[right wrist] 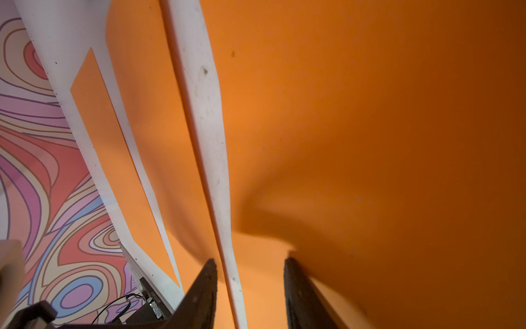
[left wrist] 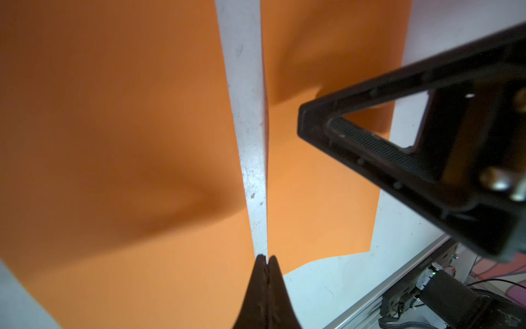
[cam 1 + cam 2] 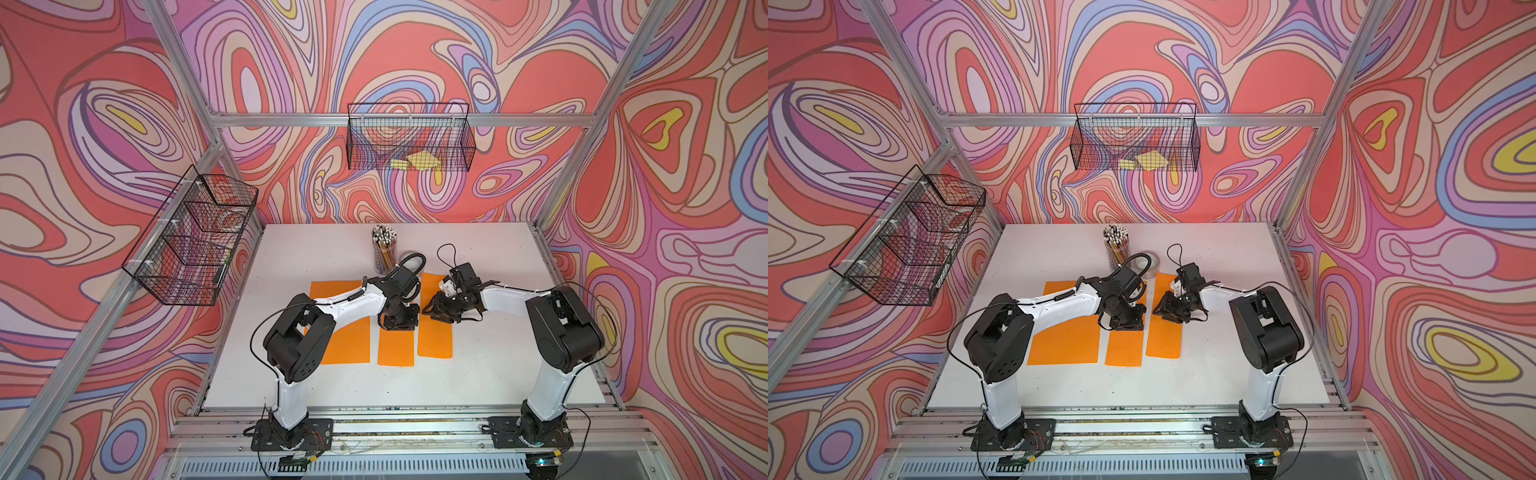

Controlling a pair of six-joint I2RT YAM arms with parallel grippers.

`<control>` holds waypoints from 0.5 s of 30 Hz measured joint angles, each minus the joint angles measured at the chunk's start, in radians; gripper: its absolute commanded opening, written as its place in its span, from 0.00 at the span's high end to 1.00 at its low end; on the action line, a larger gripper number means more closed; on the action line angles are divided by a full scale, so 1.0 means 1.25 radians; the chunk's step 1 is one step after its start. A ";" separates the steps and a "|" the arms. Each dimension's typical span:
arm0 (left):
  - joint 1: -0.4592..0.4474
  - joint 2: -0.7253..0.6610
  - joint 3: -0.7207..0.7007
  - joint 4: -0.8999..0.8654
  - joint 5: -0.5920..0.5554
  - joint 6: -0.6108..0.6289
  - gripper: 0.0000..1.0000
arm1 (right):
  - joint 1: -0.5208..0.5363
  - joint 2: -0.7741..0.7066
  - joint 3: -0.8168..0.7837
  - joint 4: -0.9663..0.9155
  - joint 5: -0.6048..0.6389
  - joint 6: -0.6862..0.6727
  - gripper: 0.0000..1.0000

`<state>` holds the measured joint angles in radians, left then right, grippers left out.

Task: Fold the rectangular paper in half along the long edge
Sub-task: Fold the paper at the center of the board.

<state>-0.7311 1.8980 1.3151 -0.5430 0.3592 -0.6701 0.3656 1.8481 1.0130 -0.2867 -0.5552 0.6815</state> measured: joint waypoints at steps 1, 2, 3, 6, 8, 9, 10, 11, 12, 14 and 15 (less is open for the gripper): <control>0.000 0.000 0.006 0.002 0.004 -0.004 1.00 | 0.000 0.000 -0.001 0.001 0.001 0.000 0.62; 0.000 0.000 0.012 0.002 0.006 -0.007 1.00 | 0.000 0.000 -0.002 0.002 0.001 -0.001 0.65; 0.000 0.001 0.020 0.003 0.006 -0.011 1.00 | 0.000 0.000 -0.002 0.002 0.003 -0.002 0.68; -0.001 0.008 0.048 0.003 0.006 -0.013 1.00 | 0.000 0.000 -0.006 0.002 0.010 -0.004 0.79; -0.001 0.016 0.063 0.004 0.006 -0.012 1.00 | 0.001 0.000 -0.010 -0.002 0.014 -0.006 0.82; -0.002 0.020 0.067 0.005 0.006 -0.013 1.00 | 0.001 0.000 -0.010 -0.004 0.017 -0.008 0.85; -0.002 0.025 0.067 0.007 0.006 -0.013 1.00 | 0.001 0.000 -0.010 -0.007 0.020 -0.008 0.86; -0.002 0.029 0.067 0.007 0.007 -0.013 1.00 | 0.001 0.000 -0.010 -0.010 0.021 -0.011 0.87; -0.002 0.036 0.067 0.007 0.009 -0.015 1.00 | 0.001 0.000 -0.010 -0.013 0.023 -0.012 0.89; -0.004 0.049 0.067 0.007 0.009 -0.018 1.00 | 0.001 0.000 -0.010 -0.016 0.026 -0.014 0.91; -0.005 0.057 0.067 0.007 0.010 -0.018 1.00 | 0.001 0.000 -0.010 -0.017 0.027 -0.015 0.92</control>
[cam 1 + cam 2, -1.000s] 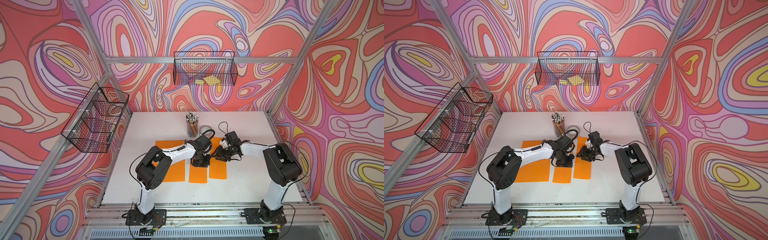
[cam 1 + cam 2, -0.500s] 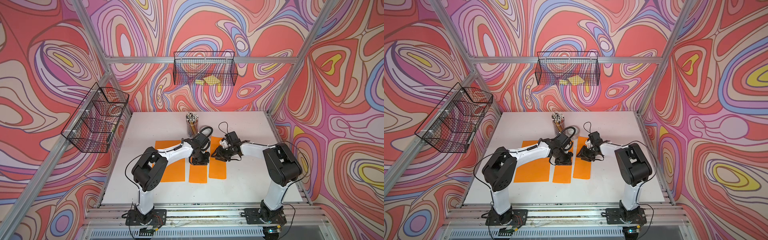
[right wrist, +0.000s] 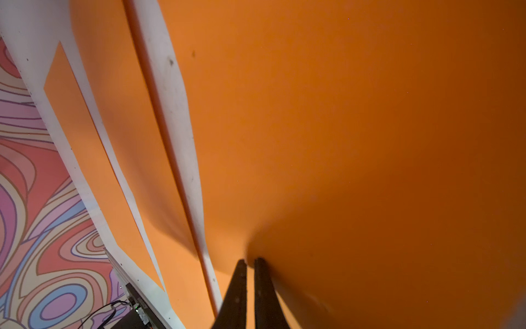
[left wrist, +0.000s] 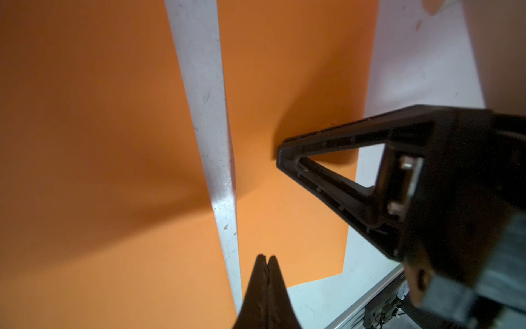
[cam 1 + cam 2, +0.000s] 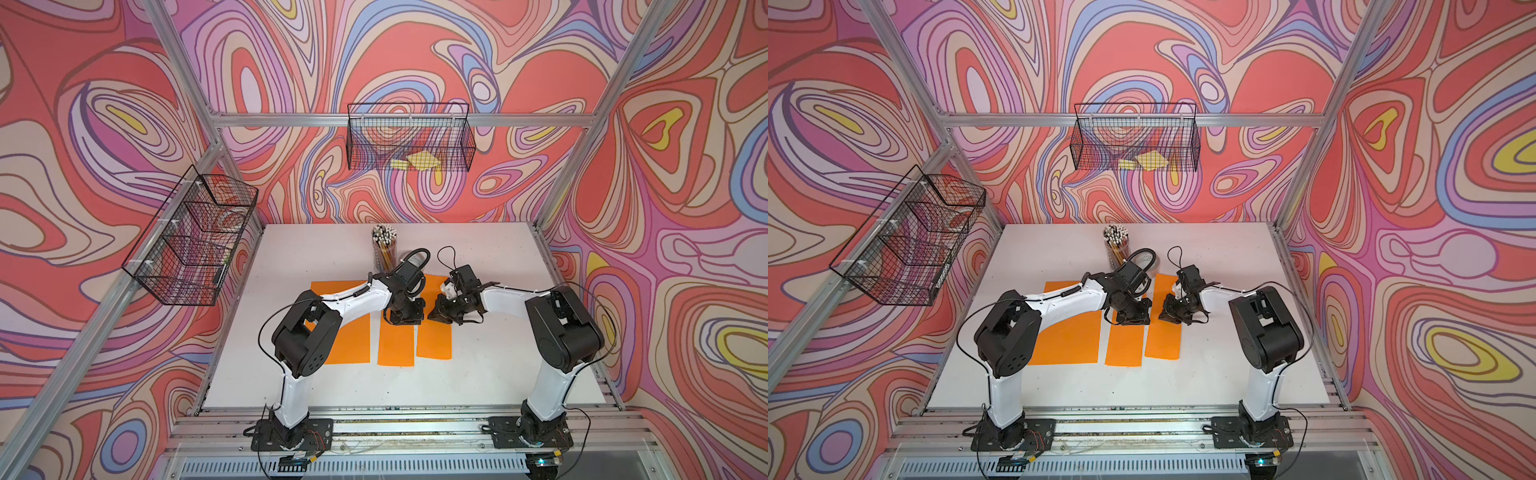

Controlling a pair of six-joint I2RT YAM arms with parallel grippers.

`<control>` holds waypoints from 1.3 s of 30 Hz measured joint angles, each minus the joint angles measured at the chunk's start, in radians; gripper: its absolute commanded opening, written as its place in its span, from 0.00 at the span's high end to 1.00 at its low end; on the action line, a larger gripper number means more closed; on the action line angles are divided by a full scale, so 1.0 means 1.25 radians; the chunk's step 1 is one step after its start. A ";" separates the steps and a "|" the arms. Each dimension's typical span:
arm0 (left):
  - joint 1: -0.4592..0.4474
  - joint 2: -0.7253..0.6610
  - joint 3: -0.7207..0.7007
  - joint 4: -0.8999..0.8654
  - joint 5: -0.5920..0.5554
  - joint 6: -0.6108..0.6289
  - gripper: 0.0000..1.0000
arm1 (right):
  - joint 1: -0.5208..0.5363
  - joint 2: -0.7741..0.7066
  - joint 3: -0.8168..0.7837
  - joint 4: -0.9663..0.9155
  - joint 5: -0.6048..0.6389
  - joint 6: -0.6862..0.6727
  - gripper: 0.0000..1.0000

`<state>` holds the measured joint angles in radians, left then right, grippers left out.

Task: Fold the rectangular paper in half along the long edge
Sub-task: Fold the paper at the center of the board.

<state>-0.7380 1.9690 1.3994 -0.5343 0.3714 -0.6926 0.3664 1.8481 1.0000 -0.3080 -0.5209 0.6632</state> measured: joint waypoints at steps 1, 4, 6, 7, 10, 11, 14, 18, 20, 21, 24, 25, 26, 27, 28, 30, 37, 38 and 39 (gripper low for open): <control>-0.002 0.008 0.000 0.000 0.001 0.000 1.00 | 0.000 0.000 -0.001 -0.001 0.001 0.000 0.93; -0.003 0.029 0.000 0.000 0.003 -0.001 1.00 | 0.000 0.000 -0.004 -0.001 0.000 -0.001 1.00; -0.005 0.038 0.000 0.000 0.004 -0.004 1.00 | 0.000 -0.002 -0.004 -0.002 0.000 -0.001 1.00; -0.006 0.039 0.000 0.000 0.005 -0.006 1.00 | 0.000 -0.003 -0.005 -0.005 0.001 -0.001 1.00; -0.007 0.039 0.004 0.000 0.005 -0.009 1.00 | 0.000 -0.010 -0.009 -0.017 0.004 -0.006 1.00; -0.007 0.040 0.006 0.000 0.005 -0.010 1.00 | 0.000 -0.011 -0.010 -0.019 0.004 -0.007 1.00; -0.007 0.040 0.012 0.002 0.006 -0.012 1.00 | 0.000 -0.014 -0.018 -0.012 0.002 -0.009 1.00; -0.009 0.041 0.013 0.002 0.011 -0.013 1.00 | 0.000 -0.023 -0.042 0.017 -0.013 -0.009 1.00; -0.012 0.045 0.022 0.001 0.012 -0.014 1.00 | 0.000 -0.026 -0.052 0.032 -0.023 -0.008 1.00; -0.013 0.050 0.028 0.001 0.014 -0.014 1.00 | 0.000 -0.027 -0.056 0.038 -0.027 -0.006 1.00; -0.018 0.062 0.046 0.001 0.017 -0.014 1.00 | 0.000 -0.029 -0.063 0.049 -0.036 -0.005 1.00; -0.019 0.067 0.050 0.001 0.017 -0.014 1.00 | 0.000 -0.031 -0.066 0.051 -0.037 -0.005 1.00; -0.022 0.071 0.054 0.001 0.017 -0.014 1.00 | 0.000 -0.034 -0.069 0.051 -0.039 -0.005 1.00; -0.022 0.076 0.055 0.001 0.017 -0.014 1.00 | 0.000 -0.036 -0.071 0.051 -0.039 -0.005 1.00; -0.023 0.081 0.056 0.000 0.017 -0.014 1.00 | 0.000 -0.037 -0.071 0.052 -0.040 -0.005 1.00; -0.023 0.089 0.057 -0.001 0.016 -0.014 1.00 | 0.000 -0.038 -0.071 0.056 -0.043 -0.005 1.00; -0.023 0.104 0.057 -0.004 0.016 -0.015 1.00 | 0.000 -0.038 -0.072 0.062 -0.049 -0.005 1.00; -0.023 0.105 0.057 -0.004 0.016 -0.015 1.00 | 0.000 -0.039 -0.073 0.062 -0.050 -0.005 1.00; -0.023 0.107 0.057 -0.004 0.016 -0.015 1.00 | 0.000 -0.043 -0.075 0.062 -0.051 -0.005 1.00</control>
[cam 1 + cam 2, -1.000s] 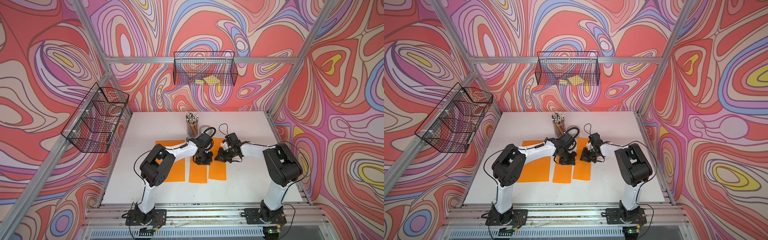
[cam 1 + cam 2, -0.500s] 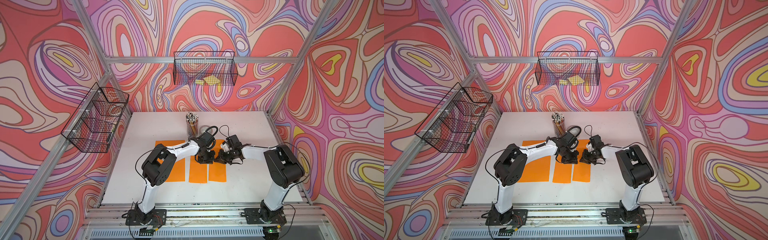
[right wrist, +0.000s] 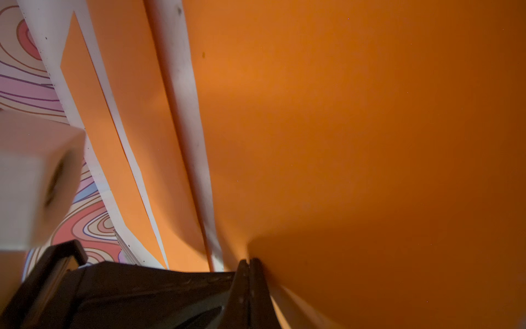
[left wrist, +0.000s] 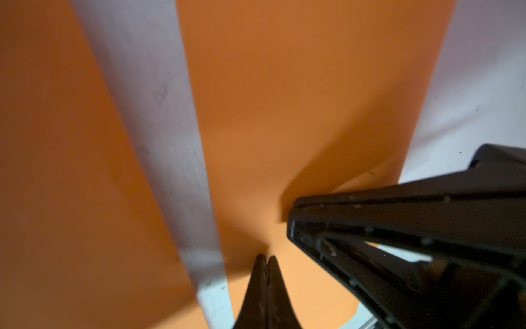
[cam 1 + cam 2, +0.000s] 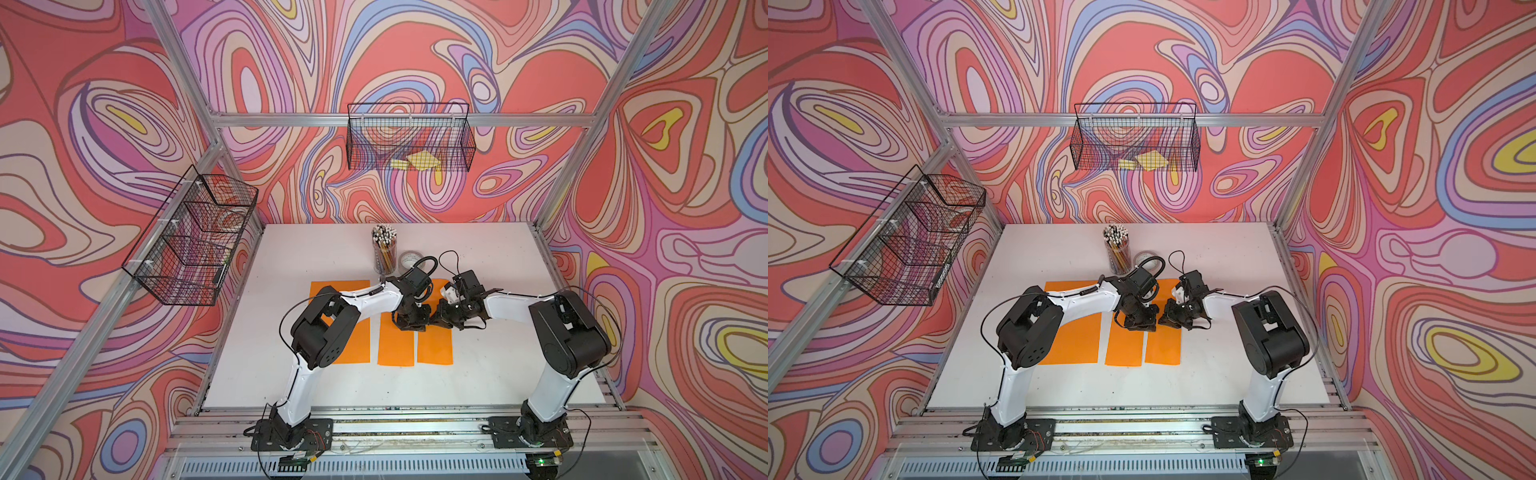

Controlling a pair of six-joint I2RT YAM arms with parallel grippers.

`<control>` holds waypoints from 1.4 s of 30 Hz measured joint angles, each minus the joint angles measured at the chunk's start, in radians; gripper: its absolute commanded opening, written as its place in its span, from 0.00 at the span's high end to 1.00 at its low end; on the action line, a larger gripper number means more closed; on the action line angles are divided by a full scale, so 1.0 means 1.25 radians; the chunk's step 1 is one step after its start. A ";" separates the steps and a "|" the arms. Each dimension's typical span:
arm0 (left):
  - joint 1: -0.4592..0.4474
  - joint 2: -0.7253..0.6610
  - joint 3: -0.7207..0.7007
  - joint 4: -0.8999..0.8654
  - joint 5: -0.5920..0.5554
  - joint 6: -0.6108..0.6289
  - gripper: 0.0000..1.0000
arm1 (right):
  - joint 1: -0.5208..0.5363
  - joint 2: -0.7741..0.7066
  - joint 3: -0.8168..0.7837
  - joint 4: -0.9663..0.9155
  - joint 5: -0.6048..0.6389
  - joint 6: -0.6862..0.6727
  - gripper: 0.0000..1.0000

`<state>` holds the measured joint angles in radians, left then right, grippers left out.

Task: Fold the rectangular paper in half along the long edge
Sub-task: Fold the paper at the center of the board.

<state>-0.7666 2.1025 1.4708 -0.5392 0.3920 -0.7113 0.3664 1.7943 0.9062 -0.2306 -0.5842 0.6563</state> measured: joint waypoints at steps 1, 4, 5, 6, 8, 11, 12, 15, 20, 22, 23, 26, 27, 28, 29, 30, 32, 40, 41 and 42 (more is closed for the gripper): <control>0.000 0.000 0.000 0.000 0.000 0.000 1.00 | 0.000 -0.005 -0.003 0.000 0.000 0.000 1.00; 0.000 0.000 -0.001 0.001 0.000 0.000 1.00 | 0.000 -0.025 -0.005 0.000 -0.001 -0.001 1.00; 0.000 0.000 -0.001 0.001 0.000 0.000 1.00 | 0.000 -0.031 -0.005 0.000 -0.001 -0.001 0.99; 0.000 0.000 -0.001 0.001 0.000 0.000 1.00 | 0.000 -0.037 -0.006 -0.001 -0.001 -0.001 0.98; 0.000 0.000 -0.004 0.004 0.000 0.000 1.00 | 0.000 -0.050 -0.005 -0.001 0.000 -0.001 0.93; 0.001 0.000 -0.005 0.006 0.001 0.000 1.00 | -0.011 -0.076 -0.006 -0.007 0.005 -0.002 0.85; 0.001 0.000 -0.006 0.007 0.001 0.000 1.00 | -0.020 -0.086 -0.008 -0.008 0.006 -0.004 0.83; 0.001 0.000 -0.006 0.007 0.001 0.000 1.00 | -0.078 -0.125 -0.026 -0.005 0.007 -0.007 0.78; 0.001 0.000 -0.006 0.007 0.001 0.000 1.00 | -0.190 -0.230 -0.114 -0.003 0.030 0.001 0.59; 0.001 0.000 -0.006 0.007 0.001 0.000 1.00 | -0.190 -0.261 -0.134 -0.001 0.030 0.001 0.53; 0.001 0.000 -0.006 0.008 0.002 0.000 1.00 | -0.188 -0.268 -0.139 0.002 0.027 0.000 0.51; 0.001 0.000 -0.007 0.009 0.003 0.000 1.00 | -0.186 -0.248 -0.150 0.037 -0.007 -0.003 0.50; 0.001 0.000 -0.007 0.009 0.003 0.000 1.00 | -0.186 -0.233 -0.154 0.051 -0.016 -0.002 0.50; 0.001 0.000 -0.007 0.009 0.003 0.000 1.00 | -0.186 -0.215 -0.159 0.064 -0.024 0.000 0.50; 0.001 0.000 -0.007 0.009 0.002 0.000 1.00 | -0.186 -0.194 -0.164 0.075 -0.030 0.002 0.50; 0.001 0.000 -0.007 0.009 0.002 0.000 1.00 | -0.186 -0.177 -0.169 0.084 -0.033 0.003 0.50; 0.001 -0.001 -0.008 0.009 0.002 0.000 1.00 | -0.186 -0.141 -0.178 0.103 -0.044 0.007 0.50; 0.001 -0.001 -0.008 0.010 0.002 0.000 1.00 | -0.186 -0.100 -0.201 0.212 -0.124 0.033 0.50; 0.001 -0.001 -0.008 0.010 0.002 0.000 1.00 | -0.186 -0.098 -0.205 0.222 -0.130 0.034 0.50; 0.001 -0.001 -0.008 0.010 0.002 0.000 1.00 | -0.186 -0.095 -0.210 0.234 -0.138 0.036 0.51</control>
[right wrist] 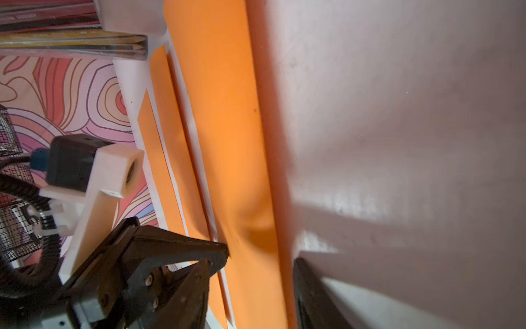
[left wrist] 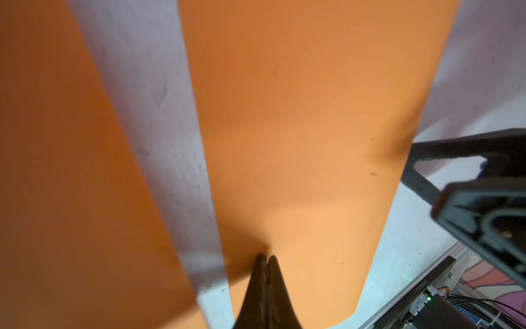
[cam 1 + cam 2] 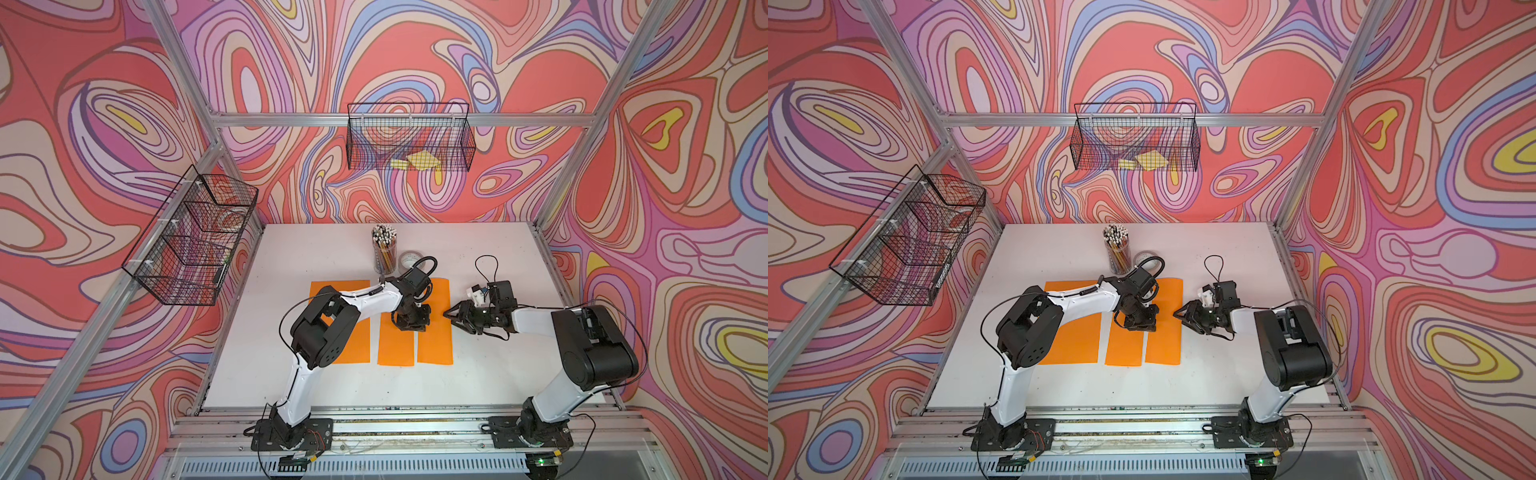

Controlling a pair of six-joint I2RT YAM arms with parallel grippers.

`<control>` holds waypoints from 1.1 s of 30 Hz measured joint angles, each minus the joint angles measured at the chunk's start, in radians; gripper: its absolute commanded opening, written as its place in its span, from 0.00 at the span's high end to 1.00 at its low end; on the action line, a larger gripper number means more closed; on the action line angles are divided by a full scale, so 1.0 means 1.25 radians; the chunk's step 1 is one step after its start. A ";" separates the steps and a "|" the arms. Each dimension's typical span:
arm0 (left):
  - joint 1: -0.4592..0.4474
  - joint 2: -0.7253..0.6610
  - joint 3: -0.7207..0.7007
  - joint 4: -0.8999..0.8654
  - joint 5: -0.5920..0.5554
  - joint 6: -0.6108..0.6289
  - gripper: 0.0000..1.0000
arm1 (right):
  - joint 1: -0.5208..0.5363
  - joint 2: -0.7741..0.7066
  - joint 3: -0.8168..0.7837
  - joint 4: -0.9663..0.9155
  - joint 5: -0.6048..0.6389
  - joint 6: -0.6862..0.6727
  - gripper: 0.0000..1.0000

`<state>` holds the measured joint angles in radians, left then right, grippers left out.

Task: Fold the rectangular paper in half along the long edge
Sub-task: Fold the paper at the center of the board.

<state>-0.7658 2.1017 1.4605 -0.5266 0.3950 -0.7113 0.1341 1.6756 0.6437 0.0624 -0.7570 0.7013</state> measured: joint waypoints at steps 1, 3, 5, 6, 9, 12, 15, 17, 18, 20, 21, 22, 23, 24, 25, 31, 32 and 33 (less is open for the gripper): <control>0.000 0.000 0.000 0.000 0.000 0.000 1.00 | 0.000 0.003 -0.003 0.011 -0.007 0.001 0.52; 0.000 0.000 0.000 0.000 0.000 0.000 1.00 | 0.000 0.011 -0.008 0.029 -0.021 0.003 0.54; 0.000 0.000 0.000 0.000 0.000 0.000 1.00 | 0.000 0.021 -0.008 0.043 -0.031 0.007 0.58; 0.000 0.000 0.000 0.000 0.000 0.000 1.00 | 0.000 0.026 -0.008 0.049 -0.035 0.009 0.61; 0.000 0.000 0.000 0.000 0.000 0.000 1.00 | 0.002 0.038 -0.008 0.058 -0.040 0.011 0.68; 0.000 0.000 0.000 0.000 0.000 0.000 1.00 | 0.005 0.046 -0.008 0.060 -0.040 0.009 0.76; 0.000 0.000 0.000 0.000 0.000 0.000 1.00 | 0.007 0.054 -0.008 0.056 -0.036 0.004 0.94; 0.000 0.000 0.000 0.000 0.000 0.000 1.00 | 0.009 0.060 -0.007 0.046 -0.029 0.004 1.00; 0.000 0.000 -0.001 0.000 0.000 0.000 1.00 | 0.009 0.061 -0.006 0.044 -0.028 0.004 1.00; 0.000 0.000 -0.001 0.001 0.000 0.000 1.00 | 0.009 0.061 -0.005 0.041 -0.027 0.002 1.00; 0.000 0.000 -0.001 0.001 0.000 0.000 1.00 | 0.009 0.061 -0.003 0.038 -0.026 0.000 1.00; 0.000 -0.001 -0.002 0.001 0.000 0.000 1.00 | 0.009 0.061 -0.001 0.033 -0.026 -0.001 0.97; 0.000 -0.001 -0.002 0.002 0.000 0.000 1.00 | 0.009 0.061 0.003 0.026 -0.024 -0.003 0.91; 0.000 -0.001 -0.002 0.002 0.000 0.000 1.00 | 0.009 0.061 0.008 0.018 -0.022 -0.004 0.84; 0.000 -0.001 -0.002 0.002 0.000 0.000 1.00 | 0.009 0.061 0.013 0.011 -0.022 -0.005 0.78; 0.000 -0.002 -0.003 0.003 0.000 0.000 1.00 | 0.012 0.082 0.089 -0.028 -0.002 -0.031 0.75; 0.000 -0.002 -0.004 0.004 0.000 0.000 1.00 | 0.012 0.092 0.102 -0.033 0.002 -0.034 0.78; 0.000 -0.003 -0.006 0.006 0.000 0.000 1.00 | 0.012 0.104 0.115 -0.038 0.006 -0.038 0.85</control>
<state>-0.7658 2.0979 1.4528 -0.5190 0.3950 -0.7109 0.1493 1.8053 0.7879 0.0143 -0.7494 0.6540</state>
